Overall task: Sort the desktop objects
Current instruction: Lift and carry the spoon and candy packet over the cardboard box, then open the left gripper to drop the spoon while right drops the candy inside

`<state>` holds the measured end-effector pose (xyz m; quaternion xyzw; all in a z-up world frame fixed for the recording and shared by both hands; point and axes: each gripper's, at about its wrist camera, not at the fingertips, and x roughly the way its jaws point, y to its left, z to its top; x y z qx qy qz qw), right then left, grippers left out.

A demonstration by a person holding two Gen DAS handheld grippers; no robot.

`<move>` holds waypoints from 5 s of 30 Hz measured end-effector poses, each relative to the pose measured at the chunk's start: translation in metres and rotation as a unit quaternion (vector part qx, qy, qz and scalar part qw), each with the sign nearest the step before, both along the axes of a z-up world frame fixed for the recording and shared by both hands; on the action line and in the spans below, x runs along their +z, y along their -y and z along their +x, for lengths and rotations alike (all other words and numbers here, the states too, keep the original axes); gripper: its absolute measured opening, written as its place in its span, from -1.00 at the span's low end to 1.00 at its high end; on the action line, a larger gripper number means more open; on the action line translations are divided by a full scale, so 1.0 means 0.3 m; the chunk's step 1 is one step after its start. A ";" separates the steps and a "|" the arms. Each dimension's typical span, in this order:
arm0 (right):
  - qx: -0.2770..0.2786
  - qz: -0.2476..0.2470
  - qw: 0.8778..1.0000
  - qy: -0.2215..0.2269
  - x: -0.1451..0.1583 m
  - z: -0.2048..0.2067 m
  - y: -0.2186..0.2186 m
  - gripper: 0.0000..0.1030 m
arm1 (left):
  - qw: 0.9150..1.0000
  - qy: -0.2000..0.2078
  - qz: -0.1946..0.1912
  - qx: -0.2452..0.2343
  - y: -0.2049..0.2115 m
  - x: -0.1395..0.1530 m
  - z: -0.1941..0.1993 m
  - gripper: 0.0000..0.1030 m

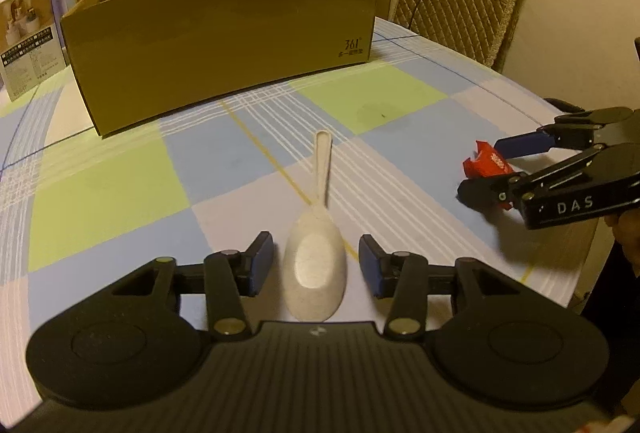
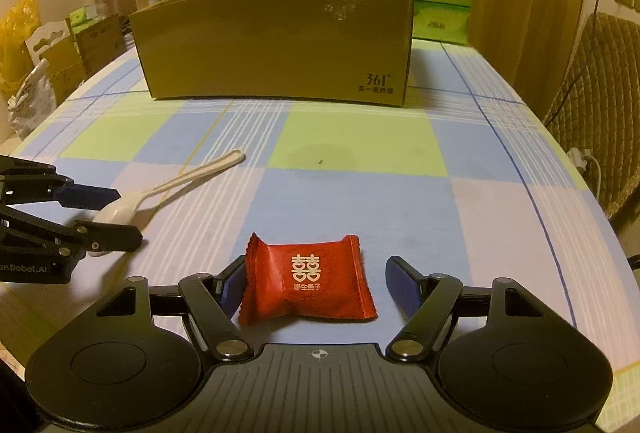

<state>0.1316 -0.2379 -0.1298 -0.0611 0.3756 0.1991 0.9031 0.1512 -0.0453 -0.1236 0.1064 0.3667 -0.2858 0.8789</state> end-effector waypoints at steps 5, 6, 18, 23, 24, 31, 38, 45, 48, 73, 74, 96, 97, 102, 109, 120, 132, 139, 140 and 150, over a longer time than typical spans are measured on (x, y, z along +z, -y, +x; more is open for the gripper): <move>0.004 -0.004 1.000 0.004 -0.001 -0.001 -0.004 0.37 | 1.000 -0.004 0.000 0.009 0.001 0.008 -0.004 -0.47; 0.004 -0.005 1.000 0.005 -0.002 0.000 -0.004 0.37 | 1.000 -0.004 0.001 0.011 0.003 0.008 -0.007 -0.48; 0.006 -0.011 1.000 0.007 -0.001 -0.009 -0.013 0.26 | 0.999 0.000 -0.034 0.026 0.020 0.036 -0.022 -0.48; 0.013 -0.008 1.000 0.004 0.000 -0.015 -0.018 0.24 | 0.999 -0.004 -0.041 0.032 0.017 0.039 -0.019 -0.48; 0.012 -0.007 1.000 0.003 0.000 -0.014 -0.016 0.20 | 0.999 -0.004 -0.041 0.032 0.017 0.039 -0.020 -0.48; 0.006 -0.001 1.000 0.006 0.009 -0.017 -0.011 -0.17 | 0.999 -0.002 -0.040 0.034 0.023 0.043 -0.026 -0.48; -0.004 0.002 1.000 0.031 0.036 -0.026 -0.009 -0.20 | 0.998 0.005 -0.041 0.039 0.025 0.059 -0.038 -0.48; -0.004 0.004 0.999 0.048 0.053 -0.035 -0.015 -0.20 | 0.997 0.017 -0.044 0.055 0.017 0.081 -0.046 -0.48; -0.005 0.003 0.998 0.057 0.060 -0.038 -0.013 -0.20 | 0.997 0.021 -0.038 0.059 0.015 0.088 -0.048 -0.48; 0.002 0.042 0.998 0.054 0.115 -0.059 -0.027 -0.20 | 0.994 0.035 -0.047 0.087 0.011 0.181 -0.077 -0.48; 0.000 0.045 0.998 0.053 0.120 -0.058 -0.026 -0.20 | 0.994 0.034 -0.048 0.088 0.011 0.187 -0.078 -0.48; 0.026 0.079 0.990 0.109 0.531 0.258 -0.092 -0.20 | 0.989 0.094 -0.042 0.106 -0.045 0.580 0.213 -0.48; 0.030 0.079 0.990 0.110 0.543 0.284 -0.102 -0.20 | 0.989 0.094 -0.043 0.107 -0.049 0.594 0.241 -0.48; 0.042 0.076 0.990 0.112 0.583 0.425 -0.147 -0.20 | 0.989 0.092 -0.043 0.107 -0.061 0.645 0.405 -0.48; 0.049 0.069 0.991 0.104 0.571 0.599 -0.207 -0.20 | 0.991 0.082 -0.031 0.106 -0.056 0.627 0.601 -0.47; 0.056 0.074 0.992 0.083 0.501 0.746 -0.291 -0.20 | 0.991 0.058 -0.034 0.112 -0.073 0.508 0.732 -0.48; 0.052 0.072 0.994 0.065 0.466 0.760 -0.295 -0.20 | 0.987 0.056 -0.047 0.144 -0.155 0.482 0.730 -0.29; 0.057 0.074 0.993 0.067 0.496 0.762 -0.315 -0.20 | 0.987 0.059 -0.047 0.144 -0.167 0.495 0.714 -0.17; 0.058 0.073 0.993 0.067 0.497 0.764 -0.320 -0.20 | 0.987 0.059 -0.047 0.142 -0.164 0.497 0.712 -0.15; 0.057 0.069 0.994 0.059 0.482 0.783 -0.346 -0.20 | 0.988 0.059 -0.047 0.137 -0.152 0.494 0.714 -0.05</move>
